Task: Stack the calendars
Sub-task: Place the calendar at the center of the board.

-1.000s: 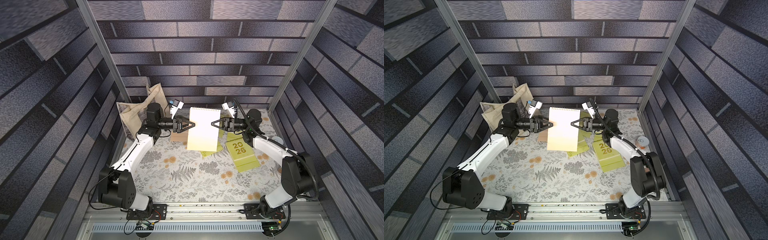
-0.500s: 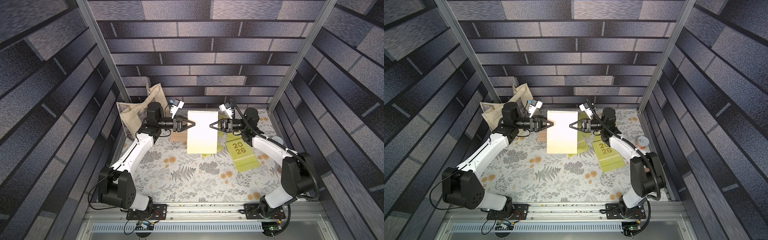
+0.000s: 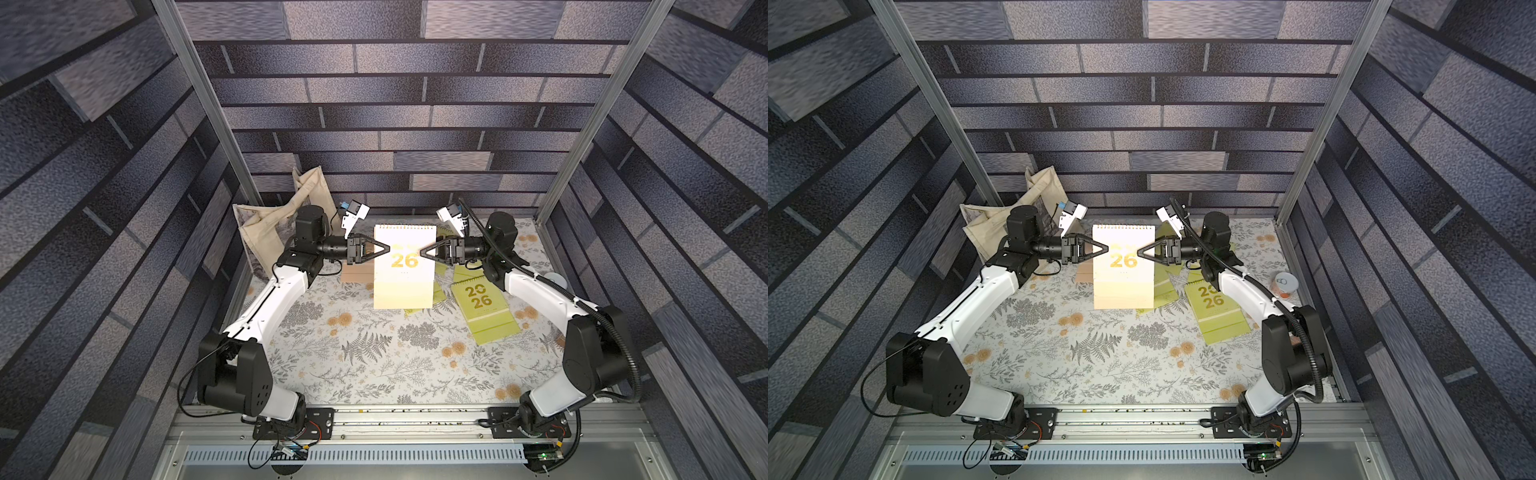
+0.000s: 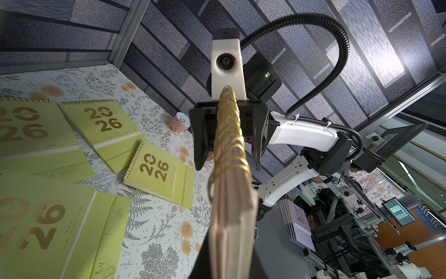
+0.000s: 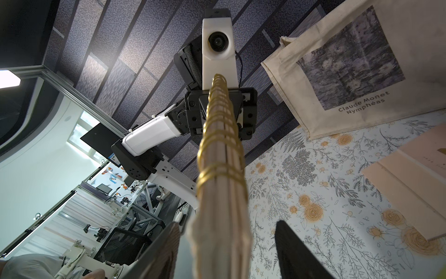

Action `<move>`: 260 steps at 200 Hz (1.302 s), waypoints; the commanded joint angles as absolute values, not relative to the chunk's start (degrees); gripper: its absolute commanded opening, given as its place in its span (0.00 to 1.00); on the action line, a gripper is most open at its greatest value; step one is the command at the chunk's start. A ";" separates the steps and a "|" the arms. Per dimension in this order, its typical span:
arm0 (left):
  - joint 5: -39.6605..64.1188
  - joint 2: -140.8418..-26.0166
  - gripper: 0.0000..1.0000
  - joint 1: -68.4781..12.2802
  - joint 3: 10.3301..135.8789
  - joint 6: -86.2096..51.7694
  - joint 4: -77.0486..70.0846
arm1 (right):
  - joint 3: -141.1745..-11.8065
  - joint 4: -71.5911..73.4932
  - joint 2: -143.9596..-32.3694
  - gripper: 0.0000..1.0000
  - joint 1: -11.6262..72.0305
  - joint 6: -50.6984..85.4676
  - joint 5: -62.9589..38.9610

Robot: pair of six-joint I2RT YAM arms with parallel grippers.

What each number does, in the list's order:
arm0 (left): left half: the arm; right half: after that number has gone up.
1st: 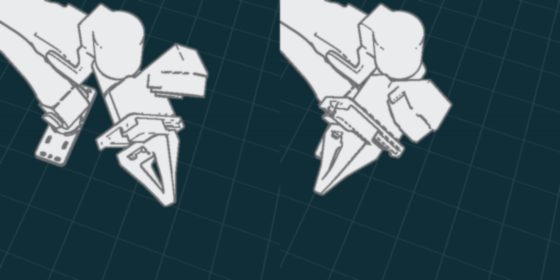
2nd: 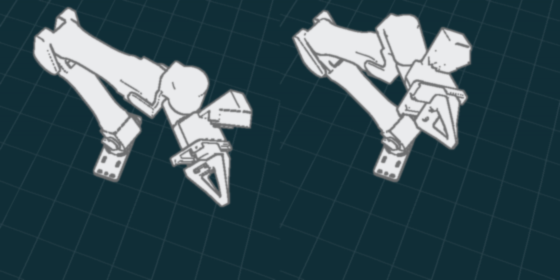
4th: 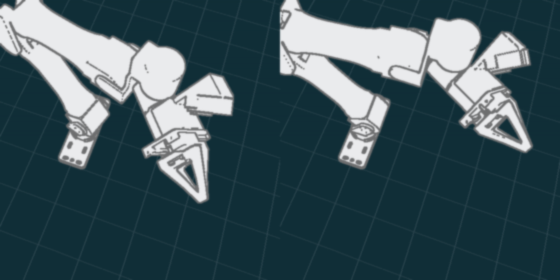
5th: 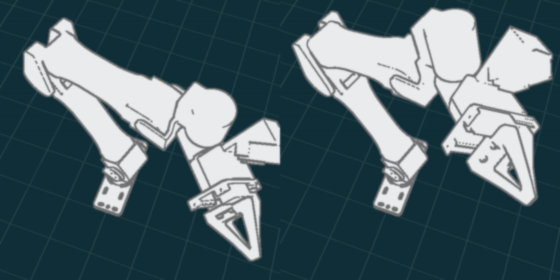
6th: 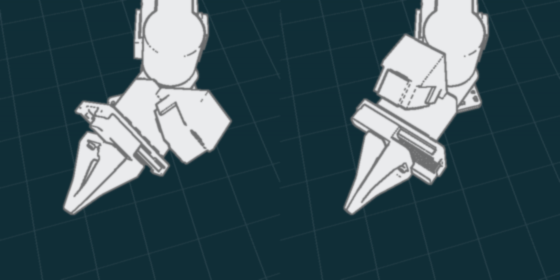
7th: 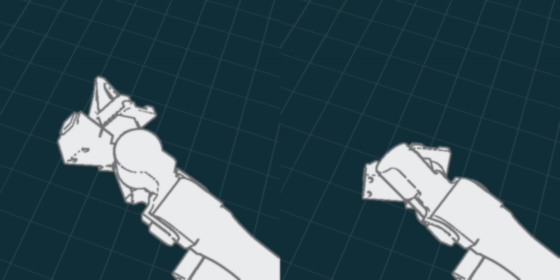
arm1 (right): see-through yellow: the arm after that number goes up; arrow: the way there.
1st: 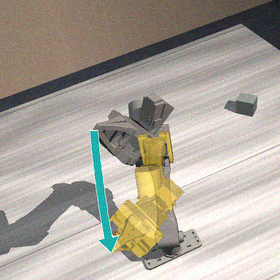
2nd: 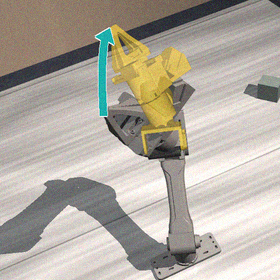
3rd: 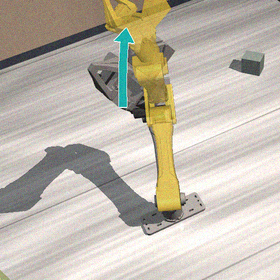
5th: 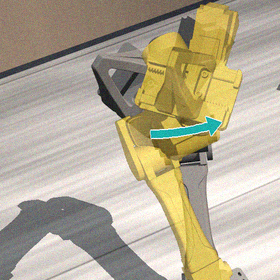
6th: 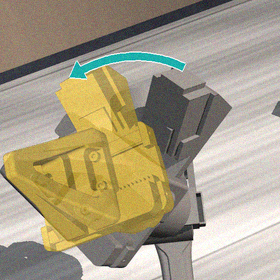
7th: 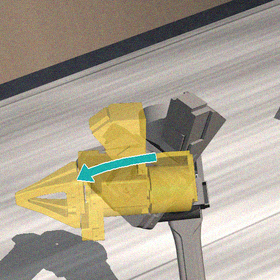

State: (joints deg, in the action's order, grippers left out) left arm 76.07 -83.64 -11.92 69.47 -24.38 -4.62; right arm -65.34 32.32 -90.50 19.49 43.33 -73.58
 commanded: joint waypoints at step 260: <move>75.27 -79.72 0.00 -11.73 65.30 -25.58 -9.32 | -60.39 32.50 -84.54 0.27 22.17 40.43 -69.35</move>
State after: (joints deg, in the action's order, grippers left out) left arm 76.27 -81.52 -11.64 66.28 -24.69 -8.05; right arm -59.96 30.63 -84.64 21.63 41.34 -68.77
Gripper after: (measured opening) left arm 0.134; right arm 0.278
